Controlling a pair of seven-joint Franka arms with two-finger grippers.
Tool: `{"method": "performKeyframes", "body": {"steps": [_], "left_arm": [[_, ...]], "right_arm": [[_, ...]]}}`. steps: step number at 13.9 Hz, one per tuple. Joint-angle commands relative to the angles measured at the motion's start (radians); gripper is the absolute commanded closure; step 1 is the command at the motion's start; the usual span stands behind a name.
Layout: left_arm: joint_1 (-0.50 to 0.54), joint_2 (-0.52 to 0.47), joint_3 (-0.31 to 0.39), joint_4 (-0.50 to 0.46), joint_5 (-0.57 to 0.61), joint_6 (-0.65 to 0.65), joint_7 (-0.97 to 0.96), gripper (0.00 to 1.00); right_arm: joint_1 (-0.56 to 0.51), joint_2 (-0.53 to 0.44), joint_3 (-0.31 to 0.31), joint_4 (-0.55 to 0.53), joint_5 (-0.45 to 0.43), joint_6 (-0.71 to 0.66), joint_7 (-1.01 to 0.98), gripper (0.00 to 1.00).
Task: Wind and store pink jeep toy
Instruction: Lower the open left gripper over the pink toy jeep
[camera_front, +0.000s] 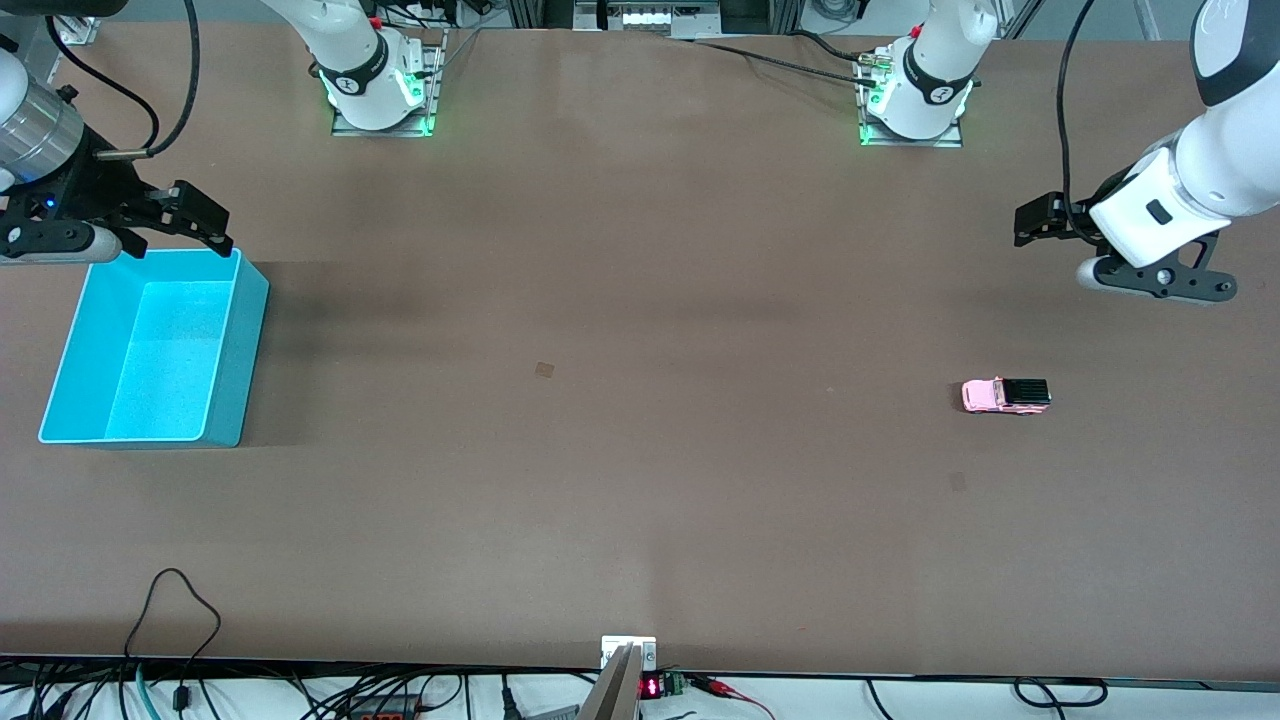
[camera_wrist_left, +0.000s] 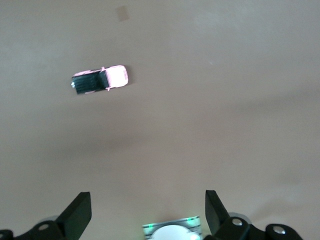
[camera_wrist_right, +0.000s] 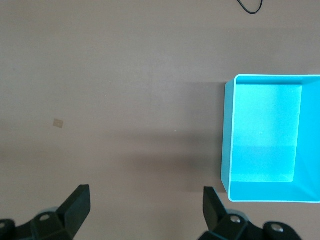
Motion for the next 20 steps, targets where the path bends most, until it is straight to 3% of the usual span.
{"method": "performKeyframes", "body": {"steps": [1,5,8,12,16,20], "left_arm": [[0.012,0.030,0.012,0.036,-0.001,-0.028,0.222,0.00],[0.043,0.064,0.012,0.036,0.067,-0.015,0.471,0.00],[0.055,0.076,0.009,0.001,0.134,0.079,0.679,0.00],[0.158,0.202,0.009,-0.053,0.134,0.336,1.163,0.00],[0.204,0.318,0.009,-0.096,0.135,0.513,1.386,0.00],[0.206,0.329,0.007,-0.290,0.135,0.838,1.476,0.00]], "right_arm": [[0.001,-0.023,-0.001,-0.013,-0.007,-0.009,-0.015,0.00],[0.001,-0.021,-0.001,-0.013,-0.007,-0.008,-0.015,0.00],[0.001,-0.021,-0.001,-0.013,-0.007,-0.008,-0.016,0.00],[0.001,-0.023,-0.003,-0.013,-0.007,-0.008,-0.016,0.00],[0.001,-0.021,-0.001,-0.013,-0.007,-0.008,-0.015,0.00],[0.001,-0.021,-0.001,-0.013,-0.007,-0.008,-0.016,0.00]]}}
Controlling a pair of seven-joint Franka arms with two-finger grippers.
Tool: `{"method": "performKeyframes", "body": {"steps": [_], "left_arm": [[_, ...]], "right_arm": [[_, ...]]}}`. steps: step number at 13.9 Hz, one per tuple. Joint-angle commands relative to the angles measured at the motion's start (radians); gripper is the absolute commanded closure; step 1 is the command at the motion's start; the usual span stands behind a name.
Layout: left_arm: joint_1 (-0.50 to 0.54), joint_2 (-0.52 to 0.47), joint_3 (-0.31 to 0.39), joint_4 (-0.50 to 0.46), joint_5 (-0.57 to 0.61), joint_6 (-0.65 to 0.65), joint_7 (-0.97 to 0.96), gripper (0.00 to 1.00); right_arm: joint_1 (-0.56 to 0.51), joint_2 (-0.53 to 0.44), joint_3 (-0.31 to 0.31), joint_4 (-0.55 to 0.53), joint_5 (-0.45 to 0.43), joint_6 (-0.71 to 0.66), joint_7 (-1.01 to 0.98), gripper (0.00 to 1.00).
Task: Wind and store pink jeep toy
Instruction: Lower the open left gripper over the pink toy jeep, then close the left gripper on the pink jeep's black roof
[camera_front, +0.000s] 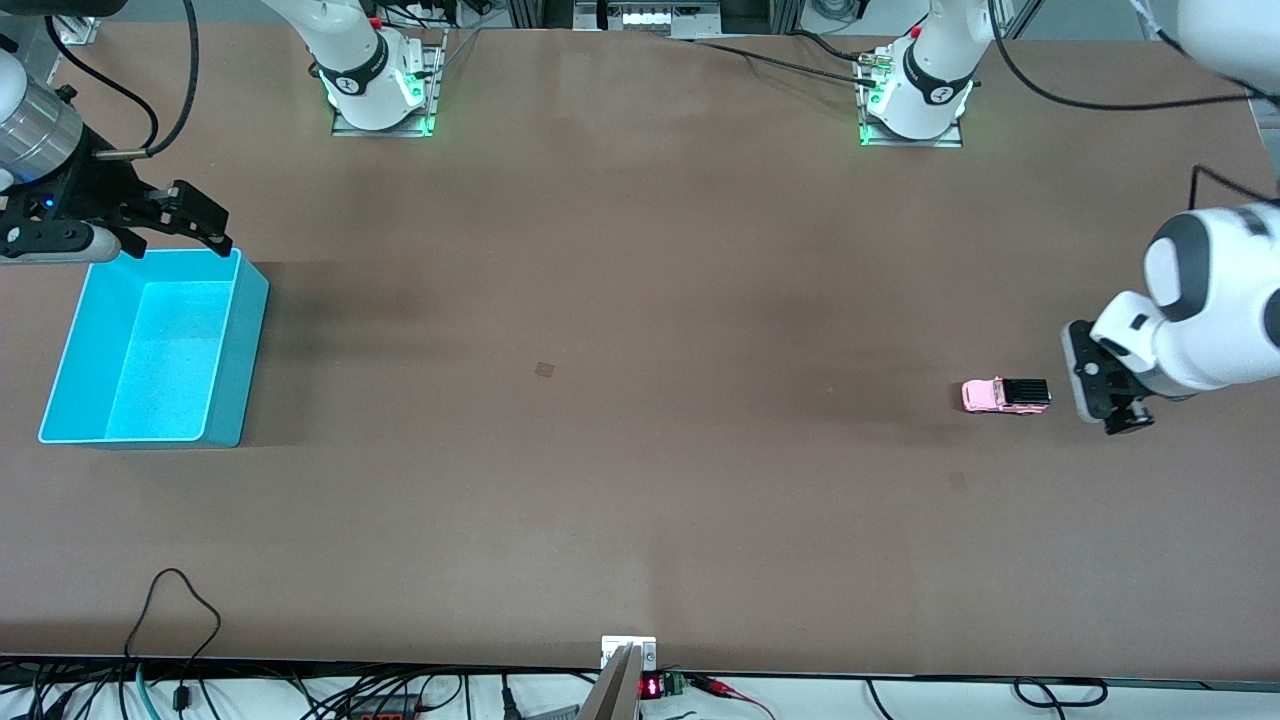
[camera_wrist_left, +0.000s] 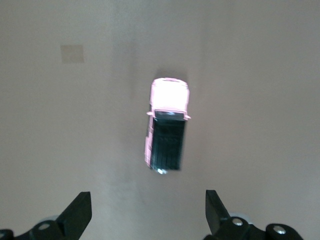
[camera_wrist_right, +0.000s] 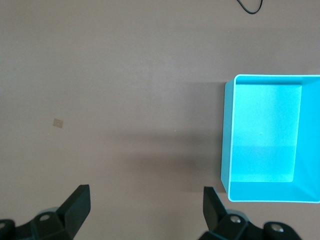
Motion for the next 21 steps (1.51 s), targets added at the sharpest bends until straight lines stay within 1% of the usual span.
{"method": "performKeyframes", "body": {"steps": [1,4,7,9,10,11,12,13,14,15,16,17,21], "left_arm": [[0.003,-0.018,-0.005,-0.135,0.014,0.188,0.086,0.00],[0.003,0.029,-0.006,-0.165,0.014,0.220,0.091,0.00],[0.003,0.065,-0.006,-0.165,0.012,0.276,0.091,0.00],[0.006,0.089,-0.008,-0.157,0.012,0.285,0.093,0.00],[0.006,0.097,-0.008,-0.157,0.014,0.296,0.094,0.03],[0.006,0.103,-0.008,-0.159,0.014,0.300,0.099,0.13],[0.009,0.106,-0.008,-0.159,0.012,0.303,0.114,0.37],[0.009,0.106,-0.008,-0.159,0.012,0.306,0.131,0.56],[0.009,0.106,-0.009,-0.159,0.012,0.305,0.149,0.70],[0.008,0.106,-0.009,-0.157,0.012,0.305,0.151,0.78],[0.008,0.106,-0.011,-0.159,0.012,0.303,0.149,0.82],[0.005,0.106,-0.011,-0.157,0.012,0.303,0.149,0.85],[0.000,0.106,-0.012,-0.156,0.011,0.303,0.149,0.85]], "right_arm": [[0.001,-0.022,-0.002,-0.013,-0.007,-0.007,-0.013,0.00],[0.001,-0.022,0.000,-0.013,-0.007,-0.007,-0.015,0.00],[-0.001,-0.022,-0.002,-0.013,-0.007,-0.009,-0.015,0.00],[0.001,-0.022,-0.002,-0.013,-0.007,-0.009,-0.015,0.00],[0.001,-0.022,-0.002,-0.013,-0.007,-0.009,-0.015,0.00],[0.001,-0.024,-0.002,-0.012,-0.007,-0.009,-0.015,0.00],[0.001,-0.024,-0.002,-0.012,-0.007,-0.009,-0.015,0.00],[0.001,-0.024,-0.002,-0.012,-0.007,-0.009,-0.015,0.00],[-0.001,-0.024,-0.002,-0.012,-0.007,-0.009,-0.015,0.00],[-0.001,-0.024,-0.004,-0.012,-0.007,-0.009,-0.016,0.00],[-0.001,-0.024,-0.004,-0.012,-0.007,-0.009,-0.022,0.00],[-0.001,-0.024,-0.004,-0.012,-0.007,-0.009,-0.026,0.00],[-0.001,-0.024,-0.005,-0.012,-0.007,-0.010,-0.026,0.00]]}}
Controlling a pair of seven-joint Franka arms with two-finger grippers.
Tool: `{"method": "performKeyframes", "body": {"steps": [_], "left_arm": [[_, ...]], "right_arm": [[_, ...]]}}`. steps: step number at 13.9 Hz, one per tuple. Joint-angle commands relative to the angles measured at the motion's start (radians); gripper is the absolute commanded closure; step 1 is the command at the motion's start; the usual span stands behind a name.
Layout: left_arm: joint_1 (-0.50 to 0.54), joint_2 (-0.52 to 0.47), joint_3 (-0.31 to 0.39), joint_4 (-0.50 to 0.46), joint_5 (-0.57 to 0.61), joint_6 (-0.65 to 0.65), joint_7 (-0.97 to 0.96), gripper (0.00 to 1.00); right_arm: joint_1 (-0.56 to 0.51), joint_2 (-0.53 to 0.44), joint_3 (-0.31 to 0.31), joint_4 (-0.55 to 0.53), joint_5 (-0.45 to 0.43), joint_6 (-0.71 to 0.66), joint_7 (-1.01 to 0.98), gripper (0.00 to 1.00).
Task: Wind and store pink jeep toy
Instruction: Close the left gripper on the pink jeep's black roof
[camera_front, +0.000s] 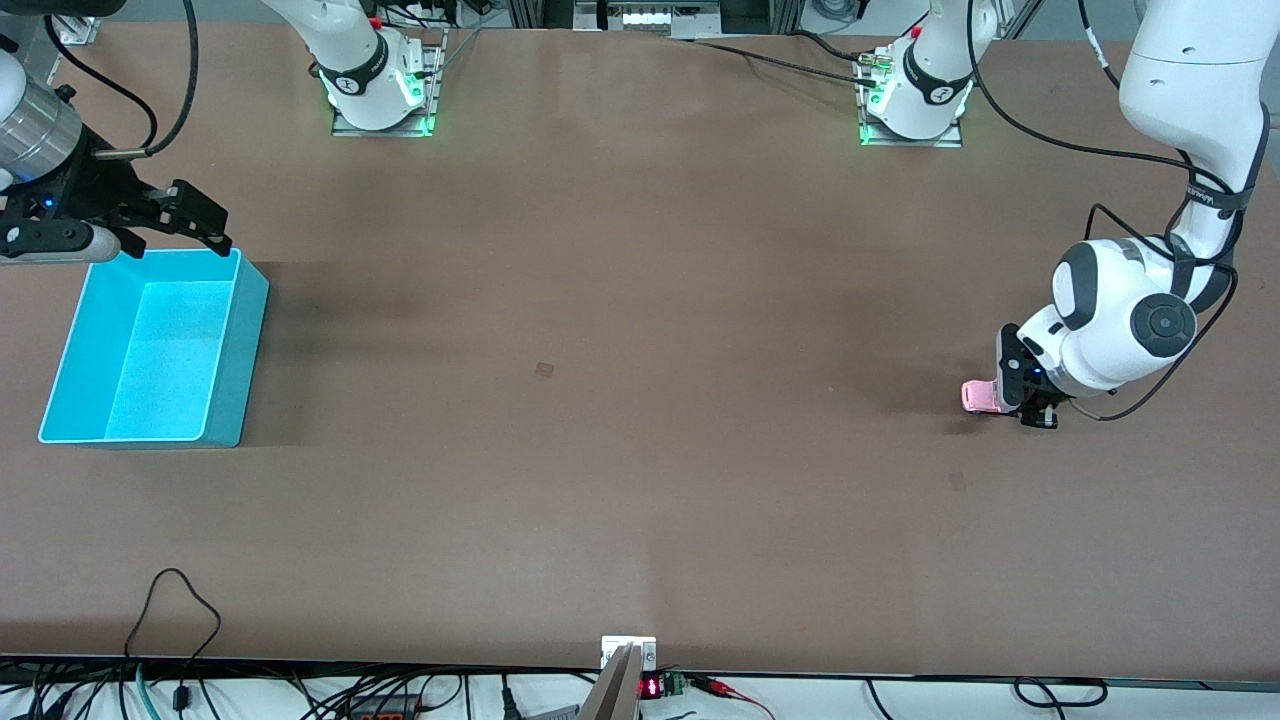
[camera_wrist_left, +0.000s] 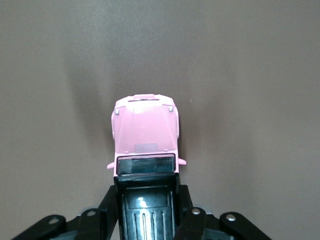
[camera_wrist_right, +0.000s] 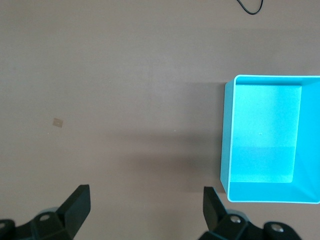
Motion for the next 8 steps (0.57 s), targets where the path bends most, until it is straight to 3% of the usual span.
{"method": "performKeyframes", "body": {"steps": [1,4,8], "left_arm": [[0.005,0.003,-0.010,0.007,0.010,0.003,0.020,0.85],[0.029,0.032,-0.007,0.014,0.010,0.002,0.034,0.86],[0.179,0.113,-0.010,0.109,0.012,-0.002,0.176,0.85]], "right_arm": [[-0.001,-0.023,-0.004,-0.012,-0.006,-0.010,-0.019,0.00],[-0.001,-0.023,-0.004,-0.012,-0.007,-0.010,-0.019,0.00],[-0.001,-0.023,-0.004,-0.012,-0.007,-0.010,-0.019,0.00]]}}
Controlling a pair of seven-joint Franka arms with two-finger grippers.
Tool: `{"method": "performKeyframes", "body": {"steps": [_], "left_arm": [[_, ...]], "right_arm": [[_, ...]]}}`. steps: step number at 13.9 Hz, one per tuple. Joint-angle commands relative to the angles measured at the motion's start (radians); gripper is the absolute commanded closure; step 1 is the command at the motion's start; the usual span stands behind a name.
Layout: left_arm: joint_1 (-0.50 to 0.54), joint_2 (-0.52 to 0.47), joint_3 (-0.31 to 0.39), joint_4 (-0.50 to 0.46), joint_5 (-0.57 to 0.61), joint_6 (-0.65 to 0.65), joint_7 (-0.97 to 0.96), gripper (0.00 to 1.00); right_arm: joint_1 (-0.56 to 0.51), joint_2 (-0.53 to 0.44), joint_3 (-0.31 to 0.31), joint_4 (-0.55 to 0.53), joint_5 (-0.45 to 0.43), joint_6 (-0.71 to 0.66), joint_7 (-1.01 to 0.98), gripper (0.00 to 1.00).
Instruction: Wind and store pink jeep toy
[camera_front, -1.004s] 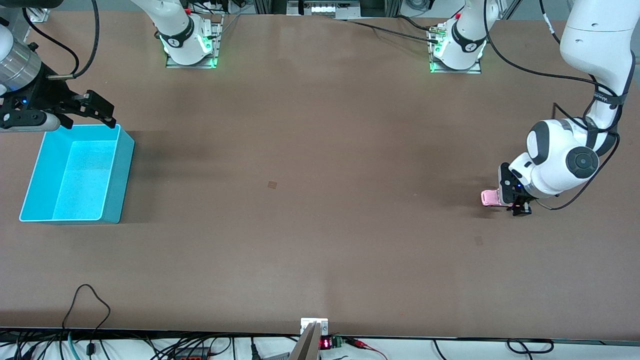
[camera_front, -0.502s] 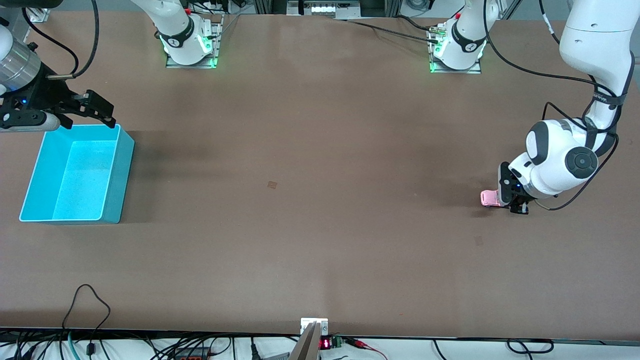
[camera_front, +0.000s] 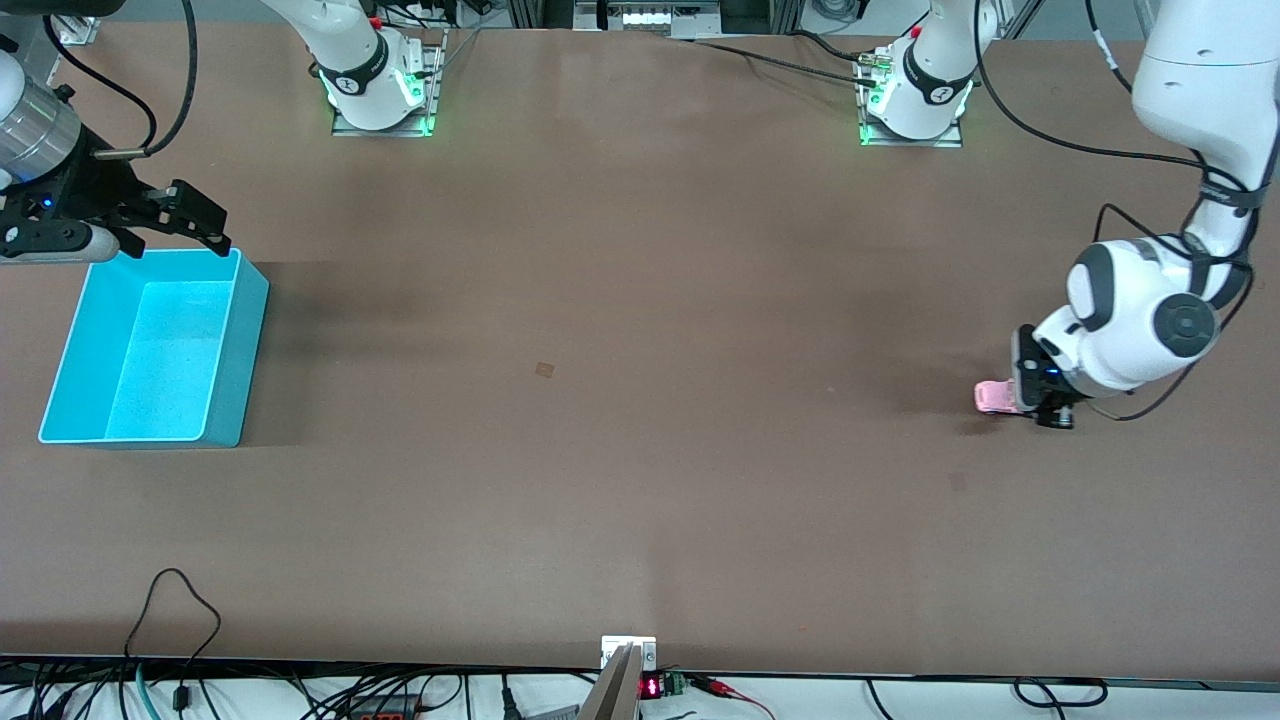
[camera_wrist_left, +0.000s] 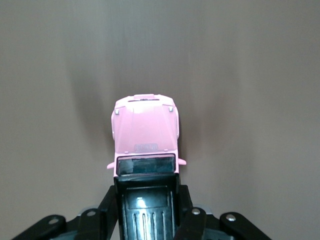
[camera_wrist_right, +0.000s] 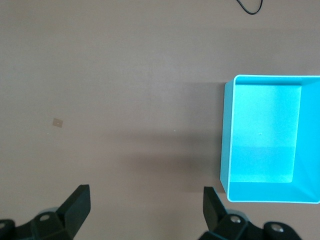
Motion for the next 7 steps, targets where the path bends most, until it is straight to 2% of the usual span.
{"method": "performKeyframes", "body": {"steps": [1,3,7], "left_arm": [[0.120,0.120,-0.012,0.096,0.009,-0.002,0.124,0.86],[0.174,0.165,-0.017,0.139,0.010,-0.002,0.161,0.86],[0.226,0.168,-0.015,0.151,0.006,-0.005,0.209,0.86]], "right_arm": [[0.000,-0.023,-0.002,-0.012,-0.007,-0.010,-0.019,0.00],[0.000,-0.023,-0.002,-0.012,-0.007,-0.010,-0.019,0.00],[0.000,-0.023,-0.002,-0.012,-0.007,-0.010,-0.019,0.00]]}}
